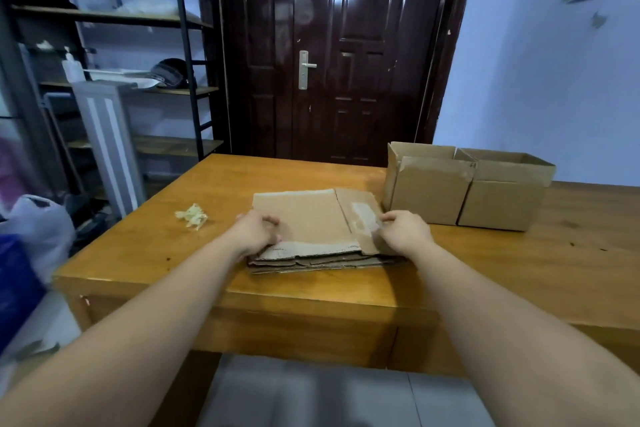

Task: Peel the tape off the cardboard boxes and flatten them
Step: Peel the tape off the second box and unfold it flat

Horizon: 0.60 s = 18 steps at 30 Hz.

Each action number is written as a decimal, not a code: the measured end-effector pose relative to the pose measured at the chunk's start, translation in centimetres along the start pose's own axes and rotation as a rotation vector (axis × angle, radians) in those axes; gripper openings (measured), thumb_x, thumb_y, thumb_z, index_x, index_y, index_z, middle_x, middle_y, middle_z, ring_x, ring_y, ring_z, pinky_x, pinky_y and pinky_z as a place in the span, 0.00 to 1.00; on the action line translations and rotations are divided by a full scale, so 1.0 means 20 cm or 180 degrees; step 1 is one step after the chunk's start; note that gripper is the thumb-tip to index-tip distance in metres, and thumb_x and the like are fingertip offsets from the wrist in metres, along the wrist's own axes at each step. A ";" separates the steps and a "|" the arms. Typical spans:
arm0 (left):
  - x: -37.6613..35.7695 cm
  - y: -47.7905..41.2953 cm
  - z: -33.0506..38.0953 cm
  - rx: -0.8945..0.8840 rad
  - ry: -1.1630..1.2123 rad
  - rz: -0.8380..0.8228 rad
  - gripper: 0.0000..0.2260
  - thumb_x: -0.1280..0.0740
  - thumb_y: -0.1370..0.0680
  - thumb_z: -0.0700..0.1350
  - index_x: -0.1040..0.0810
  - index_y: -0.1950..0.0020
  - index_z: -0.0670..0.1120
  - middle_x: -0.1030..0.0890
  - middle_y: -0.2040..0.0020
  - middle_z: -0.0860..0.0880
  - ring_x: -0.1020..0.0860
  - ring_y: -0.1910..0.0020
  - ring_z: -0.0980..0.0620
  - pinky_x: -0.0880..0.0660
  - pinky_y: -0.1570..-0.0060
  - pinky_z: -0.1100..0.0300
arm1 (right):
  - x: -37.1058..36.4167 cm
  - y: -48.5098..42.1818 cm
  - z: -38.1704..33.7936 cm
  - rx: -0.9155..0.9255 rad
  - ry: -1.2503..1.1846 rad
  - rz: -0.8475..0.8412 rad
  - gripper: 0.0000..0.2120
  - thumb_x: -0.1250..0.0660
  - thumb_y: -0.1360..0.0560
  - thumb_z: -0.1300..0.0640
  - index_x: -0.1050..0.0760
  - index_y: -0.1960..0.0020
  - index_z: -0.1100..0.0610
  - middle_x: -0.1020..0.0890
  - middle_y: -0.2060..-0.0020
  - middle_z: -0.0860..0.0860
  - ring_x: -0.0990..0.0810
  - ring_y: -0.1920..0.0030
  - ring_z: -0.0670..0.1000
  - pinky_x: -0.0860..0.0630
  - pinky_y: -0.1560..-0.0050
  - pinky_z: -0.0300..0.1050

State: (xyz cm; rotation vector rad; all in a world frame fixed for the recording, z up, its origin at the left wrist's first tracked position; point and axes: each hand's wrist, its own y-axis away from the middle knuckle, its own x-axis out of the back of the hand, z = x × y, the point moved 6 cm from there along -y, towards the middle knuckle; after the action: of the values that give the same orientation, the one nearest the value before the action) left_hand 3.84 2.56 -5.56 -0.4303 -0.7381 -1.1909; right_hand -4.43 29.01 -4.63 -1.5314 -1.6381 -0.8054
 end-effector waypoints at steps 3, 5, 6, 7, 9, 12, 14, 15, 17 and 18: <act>-0.07 0.01 0.08 -0.0143 -0.1314 0.0280 0.17 0.42 0.20 0.44 0.27 0.34 0.57 0.36 0.29 0.44 0.36 0.32 0.43 0.38 0.35 0.55 | -0.09 0.02 0.01 0.0090 0.0080 -0.0106 0.15 0.38 0.22 0.52 0.22 0.37 0.50 0.21 0.39 0.52 0.22 0.42 0.54 0.24 0.43 0.48; -0.16 0.04 0.13 -0.0233 -0.1527 0.0194 0.18 0.44 0.19 0.51 0.32 0.29 0.57 0.37 0.27 0.44 0.39 0.29 0.40 0.42 0.31 0.49 | -0.11 0.05 0.02 0.0103 -0.0012 0.0189 0.15 0.40 0.22 0.52 0.21 0.39 0.51 0.20 0.41 0.54 0.21 0.44 0.56 0.23 0.45 0.49; -0.23 0.05 0.15 -0.0281 -0.1617 0.0007 0.22 0.45 0.20 0.59 0.36 0.26 0.56 0.40 0.24 0.42 0.42 0.27 0.37 0.46 0.29 0.46 | -0.12 0.05 0.02 0.0123 0.0043 0.0327 0.15 0.41 0.22 0.52 0.21 0.40 0.52 0.20 0.42 0.55 0.21 0.44 0.57 0.23 0.45 0.50; -0.29 0.07 0.15 -0.0250 -0.1757 -0.0221 0.29 0.47 0.23 0.67 0.43 0.24 0.57 0.46 0.22 0.41 0.49 0.25 0.35 0.52 0.28 0.43 | -0.13 0.07 0.02 0.0167 0.0138 0.0453 0.16 0.42 0.22 0.52 0.21 0.40 0.53 0.20 0.42 0.56 0.23 0.44 0.58 0.24 0.44 0.50; -0.35 0.09 0.14 -0.0181 -0.2116 -0.0370 0.40 0.50 0.30 0.76 0.53 0.23 0.59 0.56 0.21 0.41 0.58 0.25 0.33 0.59 0.29 0.38 | -0.15 0.08 0.03 0.0202 0.0294 0.0599 0.17 0.44 0.21 0.52 0.22 0.38 0.54 0.23 0.38 0.57 0.27 0.39 0.59 0.28 0.41 0.49; -0.34 0.07 0.13 -0.0342 -0.2282 -0.0117 0.44 0.50 0.34 0.79 0.54 0.23 0.61 0.56 0.21 0.43 0.56 0.24 0.35 0.57 0.28 0.38 | -0.16 0.09 0.01 0.0264 0.0513 0.0682 0.18 0.46 0.19 0.52 0.24 0.36 0.55 0.30 0.31 0.56 0.33 0.33 0.59 0.32 0.37 0.50; -0.33 0.06 0.14 -0.0542 -0.2231 0.0059 0.41 0.50 0.34 0.78 0.50 0.24 0.63 0.51 0.21 0.46 0.54 0.23 0.38 0.56 0.28 0.38 | -0.17 0.09 0.00 0.0294 0.0833 0.0780 0.19 0.48 0.19 0.51 0.24 0.35 0.55 0.29 0.31 0.53 0.35 0.32 0.57 0.35 0.36 0.52; -0.33 0.06 0.14 -0.0669 -0.2215 0.0165 0.39 0.50 0.32 0.77 0.48 0.24 0.64 0.49 0.21 0.48 0.53 0.23 0.40 0.56 0.28 0.38 | -0.17 0.08 -0.01 0.0275 0.0933 0.0814 0.19 0.49 0.19 0.51 0.25 0.35 0.55 0.27 0.33 0.53 0.35 0.32 0.57 0.36 0.36 0.53; -0.33 0.06 0.16 -0.0938 -0.2283 0.0374 0.33 0.50 0.29 0.74 0.43 0.26 0.64 0.46 0.22 0.51 0.51 0.23 0.44 0.56 0.28 0.38 | -0.18 0.06 -0.02 0.0186 0.0994 0.0768 0.20 0.50 0.19 0.51 0.27 0.34 0.55 0.24 0.36 0.54 0.32 0.35 0.57 0.35 0.39 0.53; -0.34 0.06 0.16 -0.1046 -0.2314 0.0492 0.30 0.49 0.27 0.72 0.41 0.26 0.64 0.44 0.23 0.53 0.49 0.23 0.46 0.56 0.28 0.38 | -0.19 0.06 -0.02 0.0164 0.1000 0.0713 0.20 0.50 0.19 0.51 0.28 0.34 0.56 0.24 0.37 0.54 0.31 0.36 0.57 0.35 0.40 0.53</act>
State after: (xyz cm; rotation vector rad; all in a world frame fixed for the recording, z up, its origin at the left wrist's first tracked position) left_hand 2.86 9.68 -7.98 -1.2111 -1.1031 -1.0028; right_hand -3.22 26.81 -7.63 -1.4385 -1.2269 -0.8263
